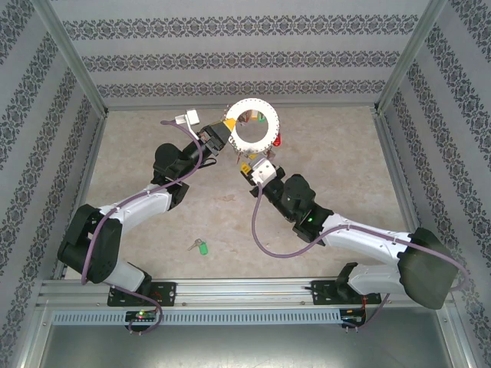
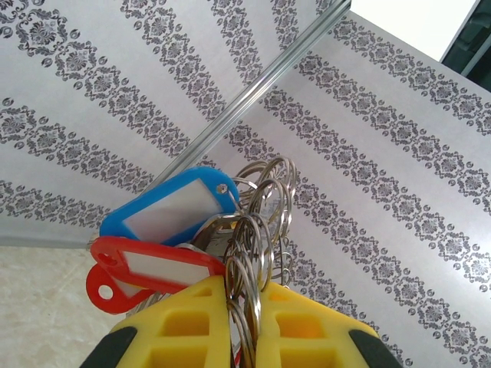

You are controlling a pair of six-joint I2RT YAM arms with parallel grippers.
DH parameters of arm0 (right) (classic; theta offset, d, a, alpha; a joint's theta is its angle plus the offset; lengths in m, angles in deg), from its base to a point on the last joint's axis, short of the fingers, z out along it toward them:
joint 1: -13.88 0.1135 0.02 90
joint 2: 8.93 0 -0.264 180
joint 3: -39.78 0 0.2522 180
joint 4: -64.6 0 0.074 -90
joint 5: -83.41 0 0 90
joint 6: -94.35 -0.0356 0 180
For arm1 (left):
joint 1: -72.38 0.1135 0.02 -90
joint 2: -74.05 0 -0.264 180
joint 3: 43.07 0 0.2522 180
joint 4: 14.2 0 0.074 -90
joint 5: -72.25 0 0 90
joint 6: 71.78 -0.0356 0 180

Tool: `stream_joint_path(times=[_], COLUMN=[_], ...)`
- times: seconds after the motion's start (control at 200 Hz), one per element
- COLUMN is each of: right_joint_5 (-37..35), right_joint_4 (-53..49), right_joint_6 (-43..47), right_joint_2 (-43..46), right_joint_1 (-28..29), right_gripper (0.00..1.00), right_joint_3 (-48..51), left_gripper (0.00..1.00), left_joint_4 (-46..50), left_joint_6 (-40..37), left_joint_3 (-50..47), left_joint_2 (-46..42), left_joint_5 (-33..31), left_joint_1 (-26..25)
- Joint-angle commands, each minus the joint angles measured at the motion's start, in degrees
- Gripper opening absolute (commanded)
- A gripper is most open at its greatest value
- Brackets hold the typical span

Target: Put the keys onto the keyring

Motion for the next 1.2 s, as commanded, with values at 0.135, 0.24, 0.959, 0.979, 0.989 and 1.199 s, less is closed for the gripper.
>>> stream_joint_path(times=[0.135,0.24,0.959,0.979,0.989,1.199], right_joint_5=[-3.9,-4.0,-5.8,-5.7,-5.7,-4.8], right_joint_4=[6.4,6.0,4.6,4.7,4.7,5.6], right_joint_6=[1.4,1.6,-0.3,-0.3,-0.3,-1.2], right_joint_2=[-1.1,-0.4,3.5,3.4,3.3,2.7], right_joint_1=[0.8,0.9,0.5,0.5,0.5,0.5], right_gripper=[0.19,0.16,0.22,0.22,0.22,0.2], right_joint_3=[-0.5,0.1,2.5,2.4,2.3,1.4], left_gripper=[0.0,0.0,0.0,0.0,0.0,0.0], left_joint_4=[-5.9,-5.8,-5.2,-5.1,-5.2,-4.7], left_joint_6=[0.0,-0.2,-0.8,-0.8,-0.8,-0.9], left_joint_3=[1.3,1.1,0.5,0.4,0.4,0.1], left_joint_2=[-2.7,-3.0,-4.3,-4.3,-4.3,-4.9], left_joint_5=[1.4,1.0,-0.1,-0.1,-0.1,-0.7], left_joint_1=[-1.7,-1.7,-2.4,-2.5,-2.5,-3.0])
